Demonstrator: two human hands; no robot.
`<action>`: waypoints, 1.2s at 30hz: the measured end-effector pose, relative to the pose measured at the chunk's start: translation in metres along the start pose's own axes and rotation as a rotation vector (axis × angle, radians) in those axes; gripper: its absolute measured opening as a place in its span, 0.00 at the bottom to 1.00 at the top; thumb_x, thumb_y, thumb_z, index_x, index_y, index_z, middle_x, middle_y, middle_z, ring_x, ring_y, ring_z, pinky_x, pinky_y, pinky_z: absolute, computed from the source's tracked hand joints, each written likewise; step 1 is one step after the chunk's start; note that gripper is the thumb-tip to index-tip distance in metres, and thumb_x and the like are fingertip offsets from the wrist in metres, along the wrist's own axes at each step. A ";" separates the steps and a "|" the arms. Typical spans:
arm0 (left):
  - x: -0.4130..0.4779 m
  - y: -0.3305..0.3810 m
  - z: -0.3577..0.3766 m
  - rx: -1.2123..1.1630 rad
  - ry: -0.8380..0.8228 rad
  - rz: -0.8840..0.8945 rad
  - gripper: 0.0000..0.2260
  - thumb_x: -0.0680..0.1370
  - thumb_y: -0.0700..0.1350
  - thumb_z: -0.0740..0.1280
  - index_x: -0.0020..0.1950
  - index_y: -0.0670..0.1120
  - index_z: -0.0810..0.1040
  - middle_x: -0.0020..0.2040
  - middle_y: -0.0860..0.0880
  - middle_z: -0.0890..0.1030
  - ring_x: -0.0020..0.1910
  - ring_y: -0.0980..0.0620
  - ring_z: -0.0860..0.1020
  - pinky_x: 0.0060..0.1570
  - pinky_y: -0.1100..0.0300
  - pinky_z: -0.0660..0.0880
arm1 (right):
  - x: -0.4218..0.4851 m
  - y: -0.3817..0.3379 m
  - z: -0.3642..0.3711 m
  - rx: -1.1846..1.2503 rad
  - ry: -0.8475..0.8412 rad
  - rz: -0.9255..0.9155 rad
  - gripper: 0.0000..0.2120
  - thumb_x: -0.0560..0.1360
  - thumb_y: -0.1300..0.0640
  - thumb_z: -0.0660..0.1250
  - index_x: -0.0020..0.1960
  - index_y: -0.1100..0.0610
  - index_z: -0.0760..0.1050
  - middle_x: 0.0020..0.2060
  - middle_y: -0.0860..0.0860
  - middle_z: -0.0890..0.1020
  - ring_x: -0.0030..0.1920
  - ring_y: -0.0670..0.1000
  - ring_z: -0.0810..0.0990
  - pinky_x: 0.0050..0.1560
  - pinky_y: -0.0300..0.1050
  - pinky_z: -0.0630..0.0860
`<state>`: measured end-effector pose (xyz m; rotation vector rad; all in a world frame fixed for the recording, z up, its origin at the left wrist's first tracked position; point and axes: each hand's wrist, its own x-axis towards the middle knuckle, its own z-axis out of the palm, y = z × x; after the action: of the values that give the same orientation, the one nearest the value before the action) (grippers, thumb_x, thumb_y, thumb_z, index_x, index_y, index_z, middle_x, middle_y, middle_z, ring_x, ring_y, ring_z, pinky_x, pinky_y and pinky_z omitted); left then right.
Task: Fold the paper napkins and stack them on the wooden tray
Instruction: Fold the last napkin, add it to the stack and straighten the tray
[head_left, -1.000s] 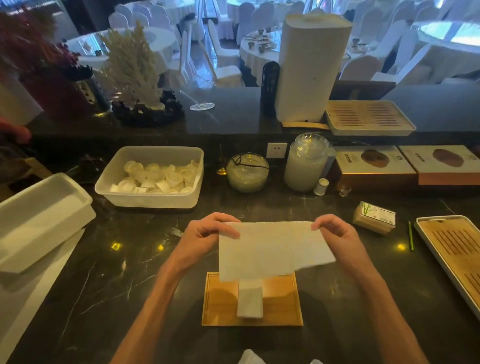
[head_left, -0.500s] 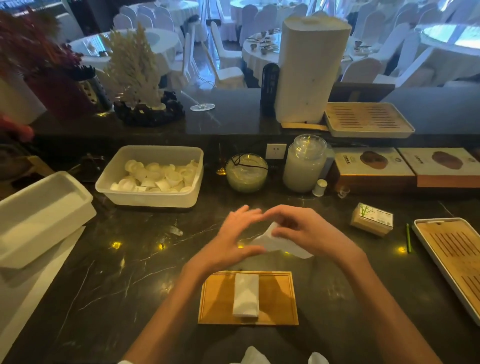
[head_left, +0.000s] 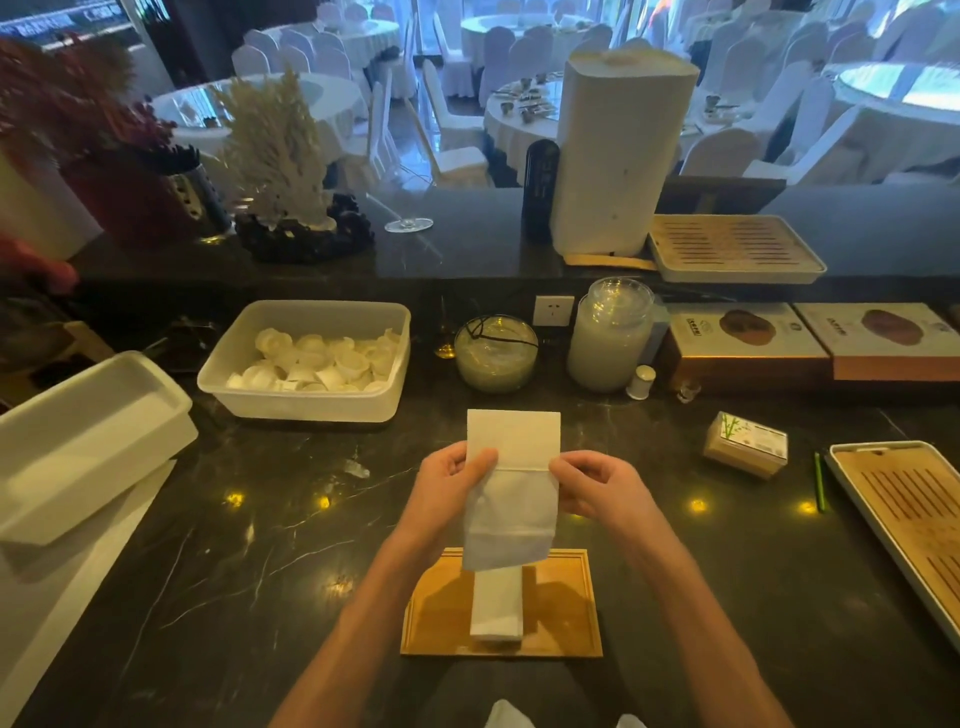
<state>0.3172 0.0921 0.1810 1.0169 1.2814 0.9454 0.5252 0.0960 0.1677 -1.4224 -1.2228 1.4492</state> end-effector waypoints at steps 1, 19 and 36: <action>-0.001 0.000 -0.001 0.010 -0.010 -0.002 0.09 0.80 0.51 0.67 0.59 0.53 0.82 0.55 0.52 0.87 0.55 0.51 0.85 0.57 0.45 0.82 | 0.000 0.003 0.002 0.006 0.048 -0.007 0.05 0.76 0.49 0.72 0.51 0.47 0.84 0.44 0.44 0.88 0.47 0.46 0.87 0.40 0.36 0.83; -0.020 0.011 -0.014 -0.012 -0.068 0.132 0.10 0.81 0.43 0.67 0.55 0.54 0.86 0.52 0.52 0.87 0.53 0.54 0.85 0.41 0.64 0.81 | -0.012 -0.010 -0.005 0.133 -0.040 -0.153 0.09 0.78 0.58 0.70 0.56 0.47 0.83 0.51 0.47 0.86 0.53 0.47 0.85 0.46 0.42 0.84; -0.033 0.024 -0.014 -0.115 -0.278 -0.038 0.16 0.79 0.50 0.68 0.67 0.52 0.76 0.61 0.48 0.84 0.60 0.47 0.84 0.55 0.48 0.83 | -0.009 -0.025 -0.003 0.064 0.086 -0.296 0.12 0.79 0.61 0.68 0.47 0.45 0.84 0.46 0.40 0.85 0.51 0.42 0.84 0.38 0.35 0.82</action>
<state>0.3012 0.0684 0.2131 0.9922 1.0012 0.8077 0.5261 0.0943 0.1946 -1.1906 -1.2615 1.2015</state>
